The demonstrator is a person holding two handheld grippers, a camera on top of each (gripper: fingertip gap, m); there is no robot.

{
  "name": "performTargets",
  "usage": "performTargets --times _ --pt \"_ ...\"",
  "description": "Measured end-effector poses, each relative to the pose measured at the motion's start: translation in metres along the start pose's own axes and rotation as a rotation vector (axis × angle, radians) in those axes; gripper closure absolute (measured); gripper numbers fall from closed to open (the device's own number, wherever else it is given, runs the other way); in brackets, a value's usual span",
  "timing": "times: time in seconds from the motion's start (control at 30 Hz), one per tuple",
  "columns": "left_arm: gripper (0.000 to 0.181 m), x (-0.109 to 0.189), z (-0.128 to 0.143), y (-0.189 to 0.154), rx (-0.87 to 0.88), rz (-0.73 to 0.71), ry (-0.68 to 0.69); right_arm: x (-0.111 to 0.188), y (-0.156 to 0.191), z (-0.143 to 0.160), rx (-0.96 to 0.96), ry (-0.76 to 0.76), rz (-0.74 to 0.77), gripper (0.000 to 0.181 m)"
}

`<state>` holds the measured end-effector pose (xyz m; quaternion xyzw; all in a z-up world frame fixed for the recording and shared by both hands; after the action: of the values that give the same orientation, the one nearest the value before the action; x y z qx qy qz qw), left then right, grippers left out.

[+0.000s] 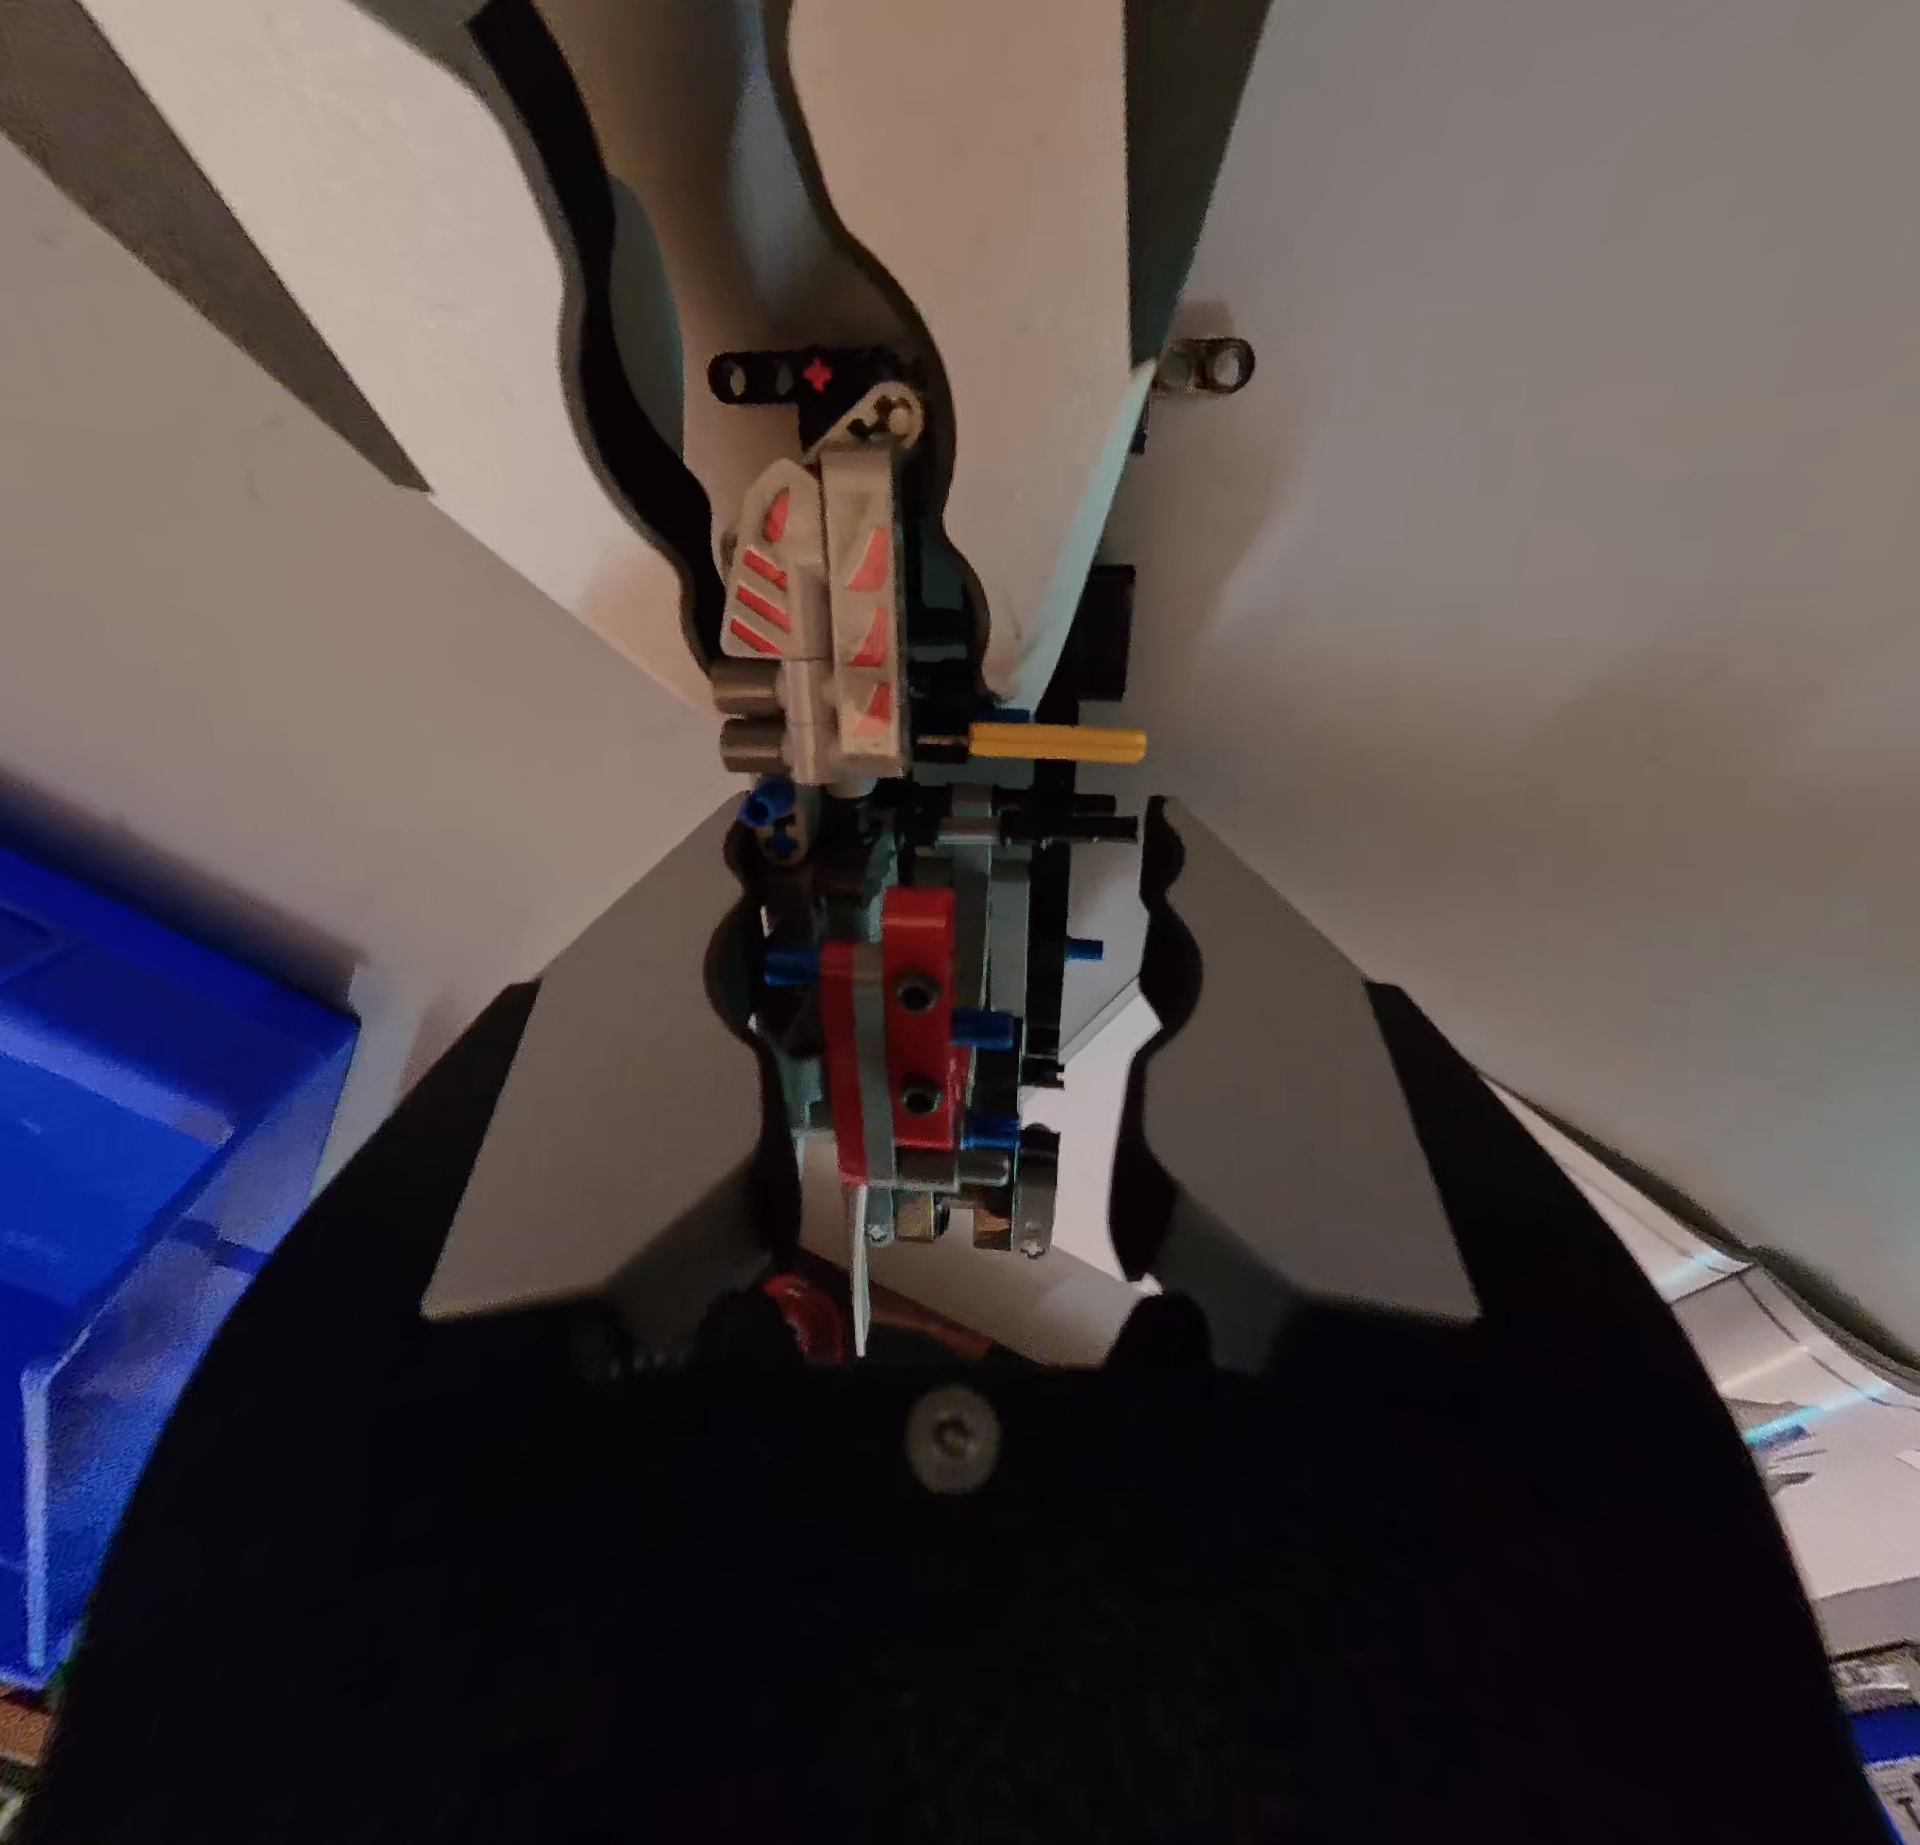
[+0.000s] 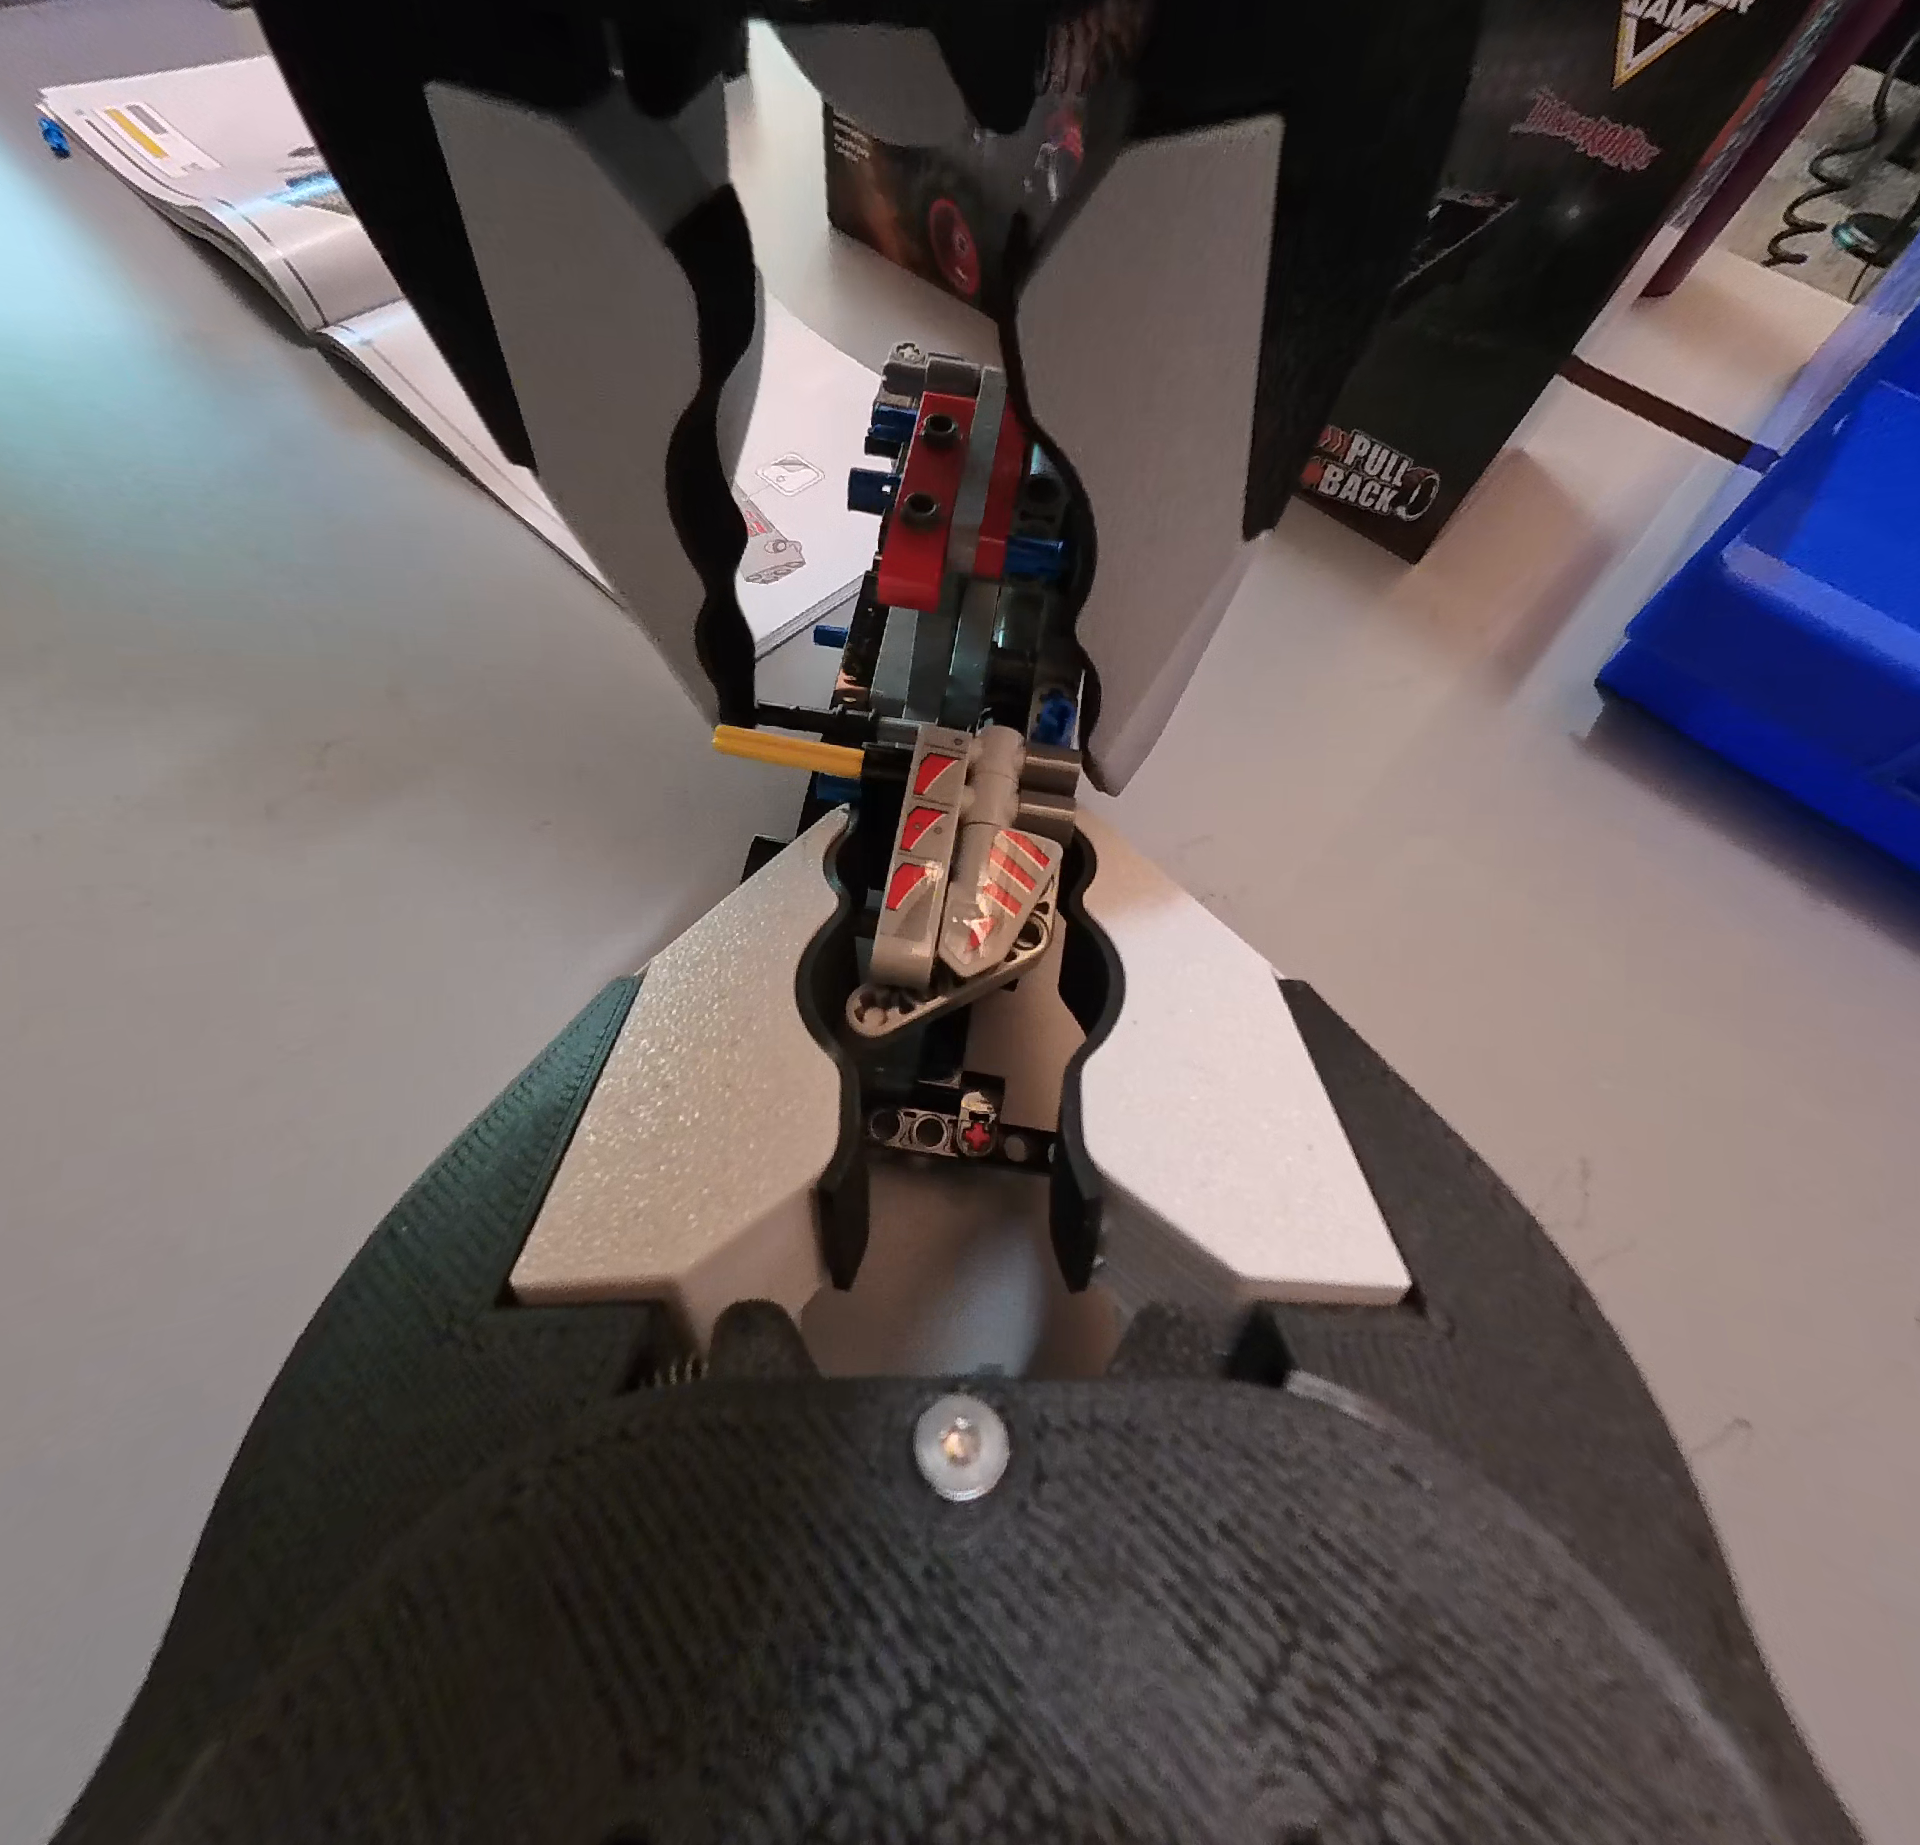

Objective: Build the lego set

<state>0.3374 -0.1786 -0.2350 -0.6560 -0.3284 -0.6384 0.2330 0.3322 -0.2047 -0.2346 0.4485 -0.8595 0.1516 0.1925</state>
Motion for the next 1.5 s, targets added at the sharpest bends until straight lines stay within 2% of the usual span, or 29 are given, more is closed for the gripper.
performTargets --times 0.6,1.37,1.5 --pt "0.113 -0.0013 -0.0033 -0.0009 0.034 -0.025 -0.037 -0.0008 -0.0016 0.0007 -0.027 0.005 -0.010 0.148" --pt "0.115 -0.0013 -0.0020 0.0030 -0.006 -0.036 -0.055 -0.0015 -0.0045 0.0012 -0.041 0.011 0.005 0.149" --pt "0.112 -0.0006 -0.0016 0.0060 -0.022 -0.083 -0.070 -0.0014 -0.0064 0.0013 -0.047 0.012 0.016 0.149"
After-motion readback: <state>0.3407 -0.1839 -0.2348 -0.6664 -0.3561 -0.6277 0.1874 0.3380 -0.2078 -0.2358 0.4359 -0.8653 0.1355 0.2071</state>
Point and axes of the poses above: each gripper's, where its closed fingertips meet, x back along the fingers, z out of its underside, y = z × x across the jaws, the point moved 2 cm from there along x, back along the fingers, and after that the axes turned 1 degree about -y, right-handed, at the moved point
